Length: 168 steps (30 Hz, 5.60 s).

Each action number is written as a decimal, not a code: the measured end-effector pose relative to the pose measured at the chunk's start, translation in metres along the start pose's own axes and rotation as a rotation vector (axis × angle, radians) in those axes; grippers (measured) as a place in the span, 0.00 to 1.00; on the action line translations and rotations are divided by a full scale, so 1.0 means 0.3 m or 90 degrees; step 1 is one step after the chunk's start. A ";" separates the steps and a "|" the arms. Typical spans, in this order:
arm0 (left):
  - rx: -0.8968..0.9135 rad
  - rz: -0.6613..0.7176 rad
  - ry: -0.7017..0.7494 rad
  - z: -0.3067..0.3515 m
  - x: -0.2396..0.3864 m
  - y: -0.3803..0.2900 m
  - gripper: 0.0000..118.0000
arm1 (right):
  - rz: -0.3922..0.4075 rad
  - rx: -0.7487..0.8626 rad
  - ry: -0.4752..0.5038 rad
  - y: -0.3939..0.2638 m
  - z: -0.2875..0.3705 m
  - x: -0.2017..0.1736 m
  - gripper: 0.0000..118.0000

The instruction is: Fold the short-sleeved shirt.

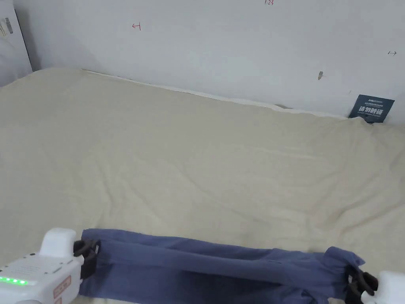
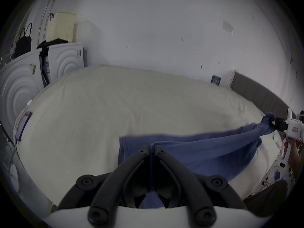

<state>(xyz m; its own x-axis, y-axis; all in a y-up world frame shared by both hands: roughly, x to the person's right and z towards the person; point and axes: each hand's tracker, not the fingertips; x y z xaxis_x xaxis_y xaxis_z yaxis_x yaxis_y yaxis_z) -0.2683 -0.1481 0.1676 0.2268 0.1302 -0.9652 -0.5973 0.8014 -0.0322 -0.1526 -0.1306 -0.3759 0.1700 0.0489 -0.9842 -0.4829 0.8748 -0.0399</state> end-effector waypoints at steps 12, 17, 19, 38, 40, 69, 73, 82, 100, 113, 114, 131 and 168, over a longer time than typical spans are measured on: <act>0.119 -0.011 0.085 0.206 0.105 -0.035 1.00 | -0.024 0.205 -0.078 0.044 0.345 -0.154 1.00; 0.246 -0.064 0.085 0.489 0.259 0.063 1.00 | -0.034 0.250 -0.085 0.138 0.560 -0.264 1.00; 0.294 -0.065 0.088 0.597 0.336 0.094 1.00 | -0.047 0.291 -0.055 0.182 0.645 -0.314 1.00; 0.321 0.017 0.078 0.782 0.213 0.070 0.01 | -0.040 0.342 -0.019 0.200 0.910 -0.432 0.00; 0.280 0.038 0.108 0.697 0.159 0.089 0.01 | -0.041 0.334 -0.028 0.189 0.879 -0.429 0.00; -0.018 -0.109 0.166 -0.092 0.180 -0.062 0.08 | -0.078 0.154 0.059 0.100 0.573 -0.499 0.00; 0.008 -0.128 0.144 0.004 0.108 -0.009 0.08 | -0.073 0.166 0.043 0.124 0.577 -0.494 0.00; 0.066 -0.235 0.300 0.316 -0.053 0.196 0.08 | -0.097 0.191 0.088 0.121 0.587 -0.545 0.00; 0.004 -0.217 0.045 -0.013 0.510 -0.015 0.09 | -0.232 0.208 0.149 0.119 0.714 -0.429 0.00; 0.199 -0.125 0.105 0.299 0.407 -0.083 0.99 | -0.169 0.187 0.167 0.113 0.695 -0.521 0.00; 0.199 -0.133 0.141 0.310 0.383 -0.072 0.99 | -0.167 0.185 0.173 0.116 0.691 -0.530 0.00; 0.064 -0.279 0.119 -0.117 0.586 -0.222 0.00 | -0.167 0.183 0.135 0.121 0.696 -0.449 0.00; 0.000 0.031 0.017 0.073 0.063 -0.039 1.00 | -0.044 0.199 0.074 0.088 0.731 -0.595 0.00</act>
<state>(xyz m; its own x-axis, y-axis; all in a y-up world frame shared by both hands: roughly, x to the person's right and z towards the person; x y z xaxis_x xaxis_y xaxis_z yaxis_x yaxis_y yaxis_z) -0.2402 -0.1422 0.1553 0.1763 0.1536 -0.9723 -0.6071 0.7945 0.0155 -0.0073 -0.0105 -0.1635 0.0851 -0.0554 -0.9948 -0.1843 0.9804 -0.0703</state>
